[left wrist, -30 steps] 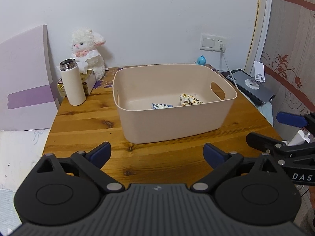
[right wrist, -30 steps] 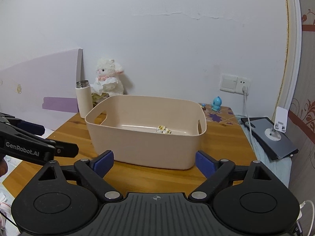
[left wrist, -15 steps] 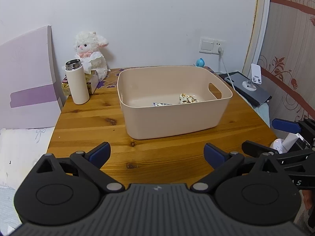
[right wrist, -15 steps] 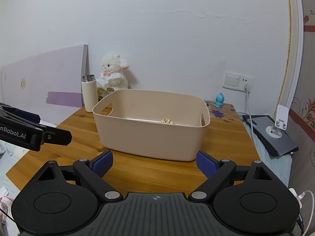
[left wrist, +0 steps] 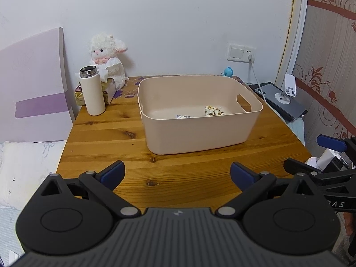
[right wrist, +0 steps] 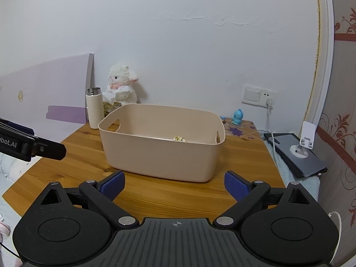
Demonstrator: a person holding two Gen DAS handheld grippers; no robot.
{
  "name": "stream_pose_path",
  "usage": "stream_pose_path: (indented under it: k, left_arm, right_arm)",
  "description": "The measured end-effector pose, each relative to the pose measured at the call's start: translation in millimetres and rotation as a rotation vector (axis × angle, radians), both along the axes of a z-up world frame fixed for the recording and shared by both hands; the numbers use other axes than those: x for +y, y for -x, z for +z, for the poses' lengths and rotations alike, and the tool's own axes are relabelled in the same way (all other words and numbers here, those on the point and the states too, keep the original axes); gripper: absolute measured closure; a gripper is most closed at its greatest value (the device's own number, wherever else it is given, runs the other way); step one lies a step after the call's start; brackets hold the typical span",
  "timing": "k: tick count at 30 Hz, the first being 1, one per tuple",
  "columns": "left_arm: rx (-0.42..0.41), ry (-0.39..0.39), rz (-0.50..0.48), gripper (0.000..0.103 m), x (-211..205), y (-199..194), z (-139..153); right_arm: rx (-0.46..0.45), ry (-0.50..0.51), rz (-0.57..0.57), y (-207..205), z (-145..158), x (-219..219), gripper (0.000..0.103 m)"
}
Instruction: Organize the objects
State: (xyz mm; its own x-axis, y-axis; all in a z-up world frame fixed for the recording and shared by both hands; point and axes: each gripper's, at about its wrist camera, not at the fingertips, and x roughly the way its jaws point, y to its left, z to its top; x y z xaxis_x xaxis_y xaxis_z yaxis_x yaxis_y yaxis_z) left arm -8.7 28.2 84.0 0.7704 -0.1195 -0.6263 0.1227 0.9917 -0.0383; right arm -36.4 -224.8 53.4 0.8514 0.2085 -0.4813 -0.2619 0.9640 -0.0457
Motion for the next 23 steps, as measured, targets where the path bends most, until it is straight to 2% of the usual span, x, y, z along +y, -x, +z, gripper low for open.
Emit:
stream_pose_path:
  k: [23]
  left_arm:
    - [0.026, -0.01, 0.009, 0.002, 9, -11, -7]
  right_arm:
    - [0.044, 0.011, -0.014, -17, -13, 2, 0.002]
